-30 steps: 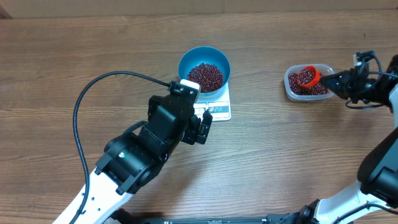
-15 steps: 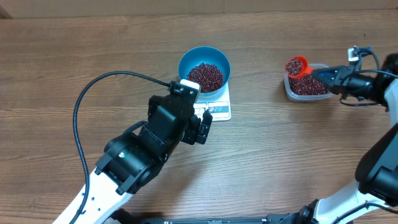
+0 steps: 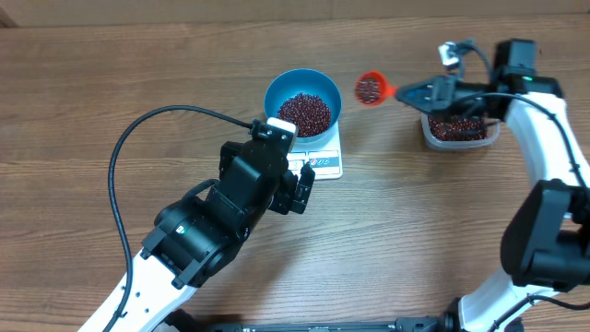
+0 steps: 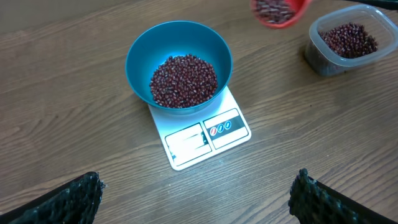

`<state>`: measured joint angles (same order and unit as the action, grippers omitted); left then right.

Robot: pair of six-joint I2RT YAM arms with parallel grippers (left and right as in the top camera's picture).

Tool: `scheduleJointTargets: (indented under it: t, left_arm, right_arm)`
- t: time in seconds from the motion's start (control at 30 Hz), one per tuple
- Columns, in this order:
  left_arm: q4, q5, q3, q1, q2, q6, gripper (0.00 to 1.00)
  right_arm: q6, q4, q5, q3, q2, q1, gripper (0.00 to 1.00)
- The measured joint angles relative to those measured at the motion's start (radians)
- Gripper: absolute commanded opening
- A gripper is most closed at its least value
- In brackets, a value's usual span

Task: Scoop item into bowl and weigh 150g on scale
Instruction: 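Carry the filled scoop left over the blue bowl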

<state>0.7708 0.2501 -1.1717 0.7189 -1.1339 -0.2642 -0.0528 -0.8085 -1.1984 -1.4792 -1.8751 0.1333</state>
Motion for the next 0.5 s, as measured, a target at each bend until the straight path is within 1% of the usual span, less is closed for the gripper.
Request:
scheduleJointTargets:
  t: [0.13, 0.23, 0.4, 0.5]
  left_arm:
    - [0.000, 0.000, 0.000, 0.000, 0.000, 0.000, 0.99]
    - [0.000, 0.000, 0.000, 0.000, 0.000, 0.000, 0.99]
    - [0.000, 0.000, 0.000, 0.000, 0.000, 0.000, 0.99]
    - [0.000, 0.000, 0.000, 0.000, 0.000, 0.000, 0.99]
  right_arm:
    - [0.074, 0.095, 0.035, -0.002, 0.000, -0.098, 0.04]
    - [0.098, 0.137, 0.082, -0.003, 0.000, -0.150, 0.04]
    - [0.113, 0.163, 0.230, -0.004, 0.000, -0.229, 0.04]
    - [0.095, 0.164, 0.308, -0.004, 0.000, -0.254, 0.04]
